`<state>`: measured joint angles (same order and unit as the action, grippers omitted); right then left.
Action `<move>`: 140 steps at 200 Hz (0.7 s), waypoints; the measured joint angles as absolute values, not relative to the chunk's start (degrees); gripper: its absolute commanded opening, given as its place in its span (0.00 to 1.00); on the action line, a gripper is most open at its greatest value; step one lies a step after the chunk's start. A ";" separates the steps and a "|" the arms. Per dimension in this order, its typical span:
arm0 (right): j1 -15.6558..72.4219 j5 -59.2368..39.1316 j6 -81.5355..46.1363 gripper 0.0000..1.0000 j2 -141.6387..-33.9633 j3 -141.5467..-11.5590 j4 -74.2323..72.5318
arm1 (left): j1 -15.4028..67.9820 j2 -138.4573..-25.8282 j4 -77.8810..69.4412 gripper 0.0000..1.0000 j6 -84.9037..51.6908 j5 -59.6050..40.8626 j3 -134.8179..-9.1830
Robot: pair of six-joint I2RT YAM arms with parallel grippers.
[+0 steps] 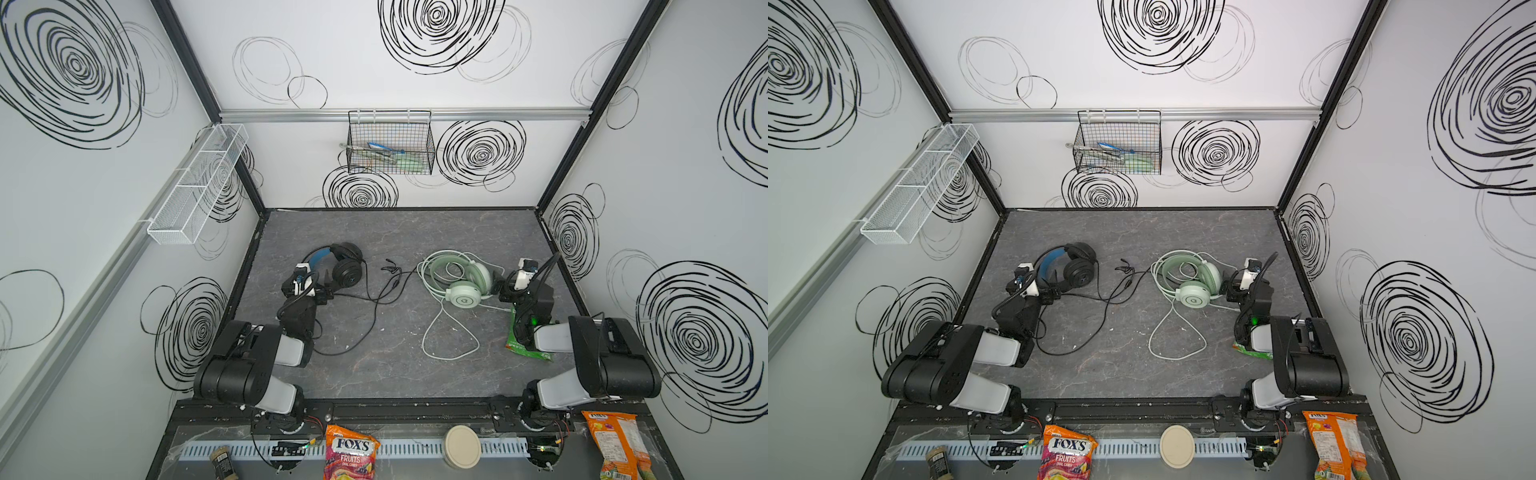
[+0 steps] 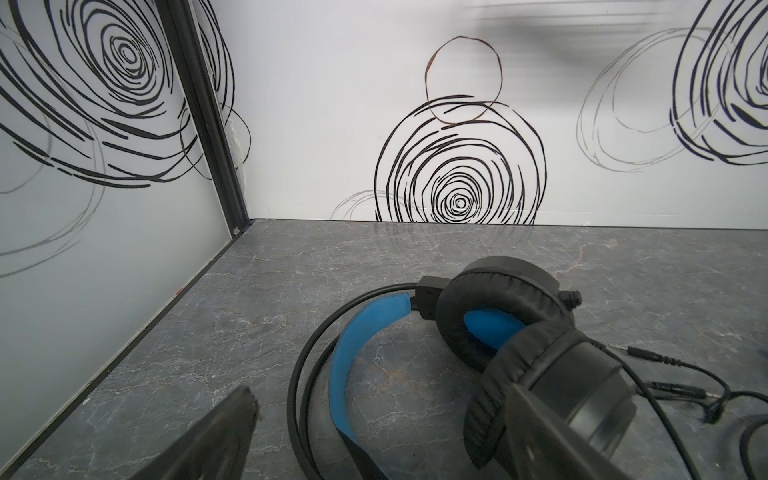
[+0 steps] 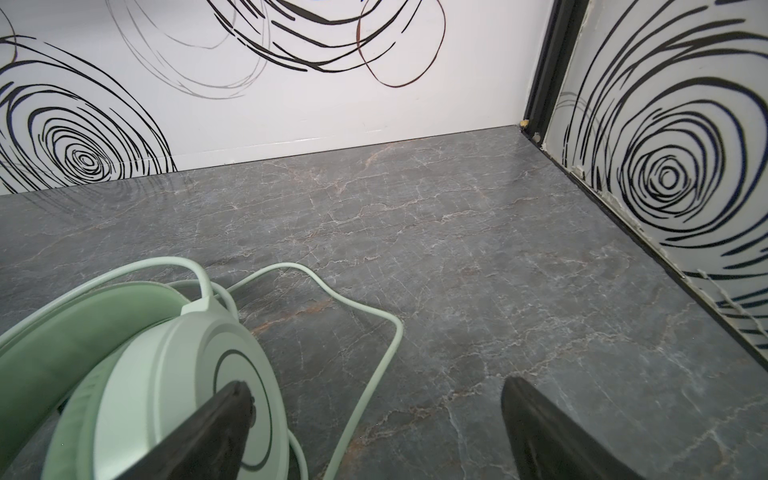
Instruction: Wrap the headphones
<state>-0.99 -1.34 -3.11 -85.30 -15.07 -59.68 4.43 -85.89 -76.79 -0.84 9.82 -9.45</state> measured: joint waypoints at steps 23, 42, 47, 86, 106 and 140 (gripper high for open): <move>-1.17 -1.89 -3.14 0.97 -85.30 -15.07 -59.68 | 4.43 -85.89 -76.75 0.96 -0.86 9.82 -9.45; -1.26 -2.35 -3.14 0.97 -85.30 -15.07 -59.68 | 4.43 -85.89 -76.62 0.96 -0.86 9.82 -9.54; -1.26 -2.37 -3.14 0.97 -85.30 -15.07 -59.68 | 4.43 -85.89 -76.60 0.96 -0.86 9.80 -9.54; -0.95 -1.54 -2.66 0.97 -85.23 -15.33 -59.42 | 4.49 -83.70 -73.01 0.96 -1.23 11.79 -10.09; 0.99 3.49 -3.25 0.97 -84.16 -21.80 -48.10 | 4.49 -77.54 -64.53 0.96 -2.02 13.04 -12.73; 5.61 8.82 -9.78 0.97 -86.28 -48.90 -24.84 | 4.73 -69.14 -42.96 0.96 -9.08 14.70 -25.02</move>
